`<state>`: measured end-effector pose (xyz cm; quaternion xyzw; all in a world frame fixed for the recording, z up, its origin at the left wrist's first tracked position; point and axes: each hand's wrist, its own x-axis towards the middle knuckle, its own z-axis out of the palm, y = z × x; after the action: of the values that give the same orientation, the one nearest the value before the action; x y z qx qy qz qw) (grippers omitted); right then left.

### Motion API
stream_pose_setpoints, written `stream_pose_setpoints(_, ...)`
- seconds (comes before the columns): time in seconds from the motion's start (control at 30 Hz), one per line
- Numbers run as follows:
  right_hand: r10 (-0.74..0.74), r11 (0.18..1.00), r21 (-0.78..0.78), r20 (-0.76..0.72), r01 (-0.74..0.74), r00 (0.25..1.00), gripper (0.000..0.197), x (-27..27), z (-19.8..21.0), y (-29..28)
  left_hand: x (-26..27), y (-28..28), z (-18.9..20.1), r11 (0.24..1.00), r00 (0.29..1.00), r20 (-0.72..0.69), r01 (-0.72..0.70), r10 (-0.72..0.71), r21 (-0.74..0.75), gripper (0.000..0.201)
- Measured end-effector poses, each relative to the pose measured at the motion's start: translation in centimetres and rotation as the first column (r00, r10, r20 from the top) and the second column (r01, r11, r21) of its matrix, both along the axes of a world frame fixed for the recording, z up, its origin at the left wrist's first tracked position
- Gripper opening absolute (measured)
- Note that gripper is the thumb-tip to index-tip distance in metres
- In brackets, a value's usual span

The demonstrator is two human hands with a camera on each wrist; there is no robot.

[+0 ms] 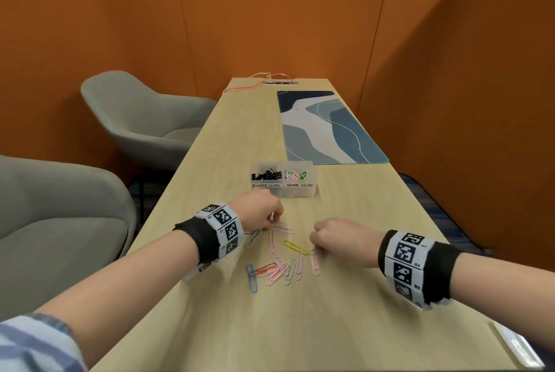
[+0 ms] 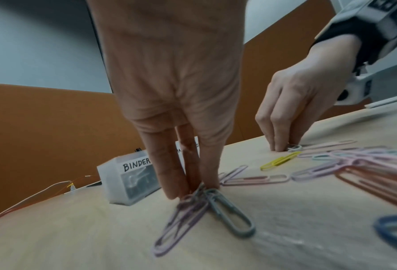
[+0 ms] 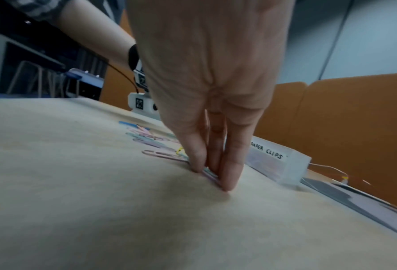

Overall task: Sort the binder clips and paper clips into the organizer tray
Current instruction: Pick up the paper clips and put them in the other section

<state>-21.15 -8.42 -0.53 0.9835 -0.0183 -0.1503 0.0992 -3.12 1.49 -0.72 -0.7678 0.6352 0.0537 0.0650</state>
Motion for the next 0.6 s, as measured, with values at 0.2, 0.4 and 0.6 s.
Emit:
stream_pose_setpoints(0.2,0.005,0.997,-0.078,-0.015,-0.006,1.0,0.022,0.9,-0.7,0.9,0.1,0.1,-0.8,1.0,1.0,0.009,-0.009,0.009,-0.025,0.02)
stream_pose_setpoints(0.4,-0.272,0.915,0.338,0.108,0.222,0.956,0.015,1.9,0.6,-0.7,0.8,0.3,-1.1,0.995,0.986,-0.143,-0.094,0.089,-0.028,0.021)
stream_pose_setpoints(0.6,-0.254,0.909,0.389,0.226,0.152,0.94,0.01,4.0,-0.3,1.9,2.0,1.5,-0.4,0.97,0.932,-0.317,-0.219,0.176,-0.103,0.017)
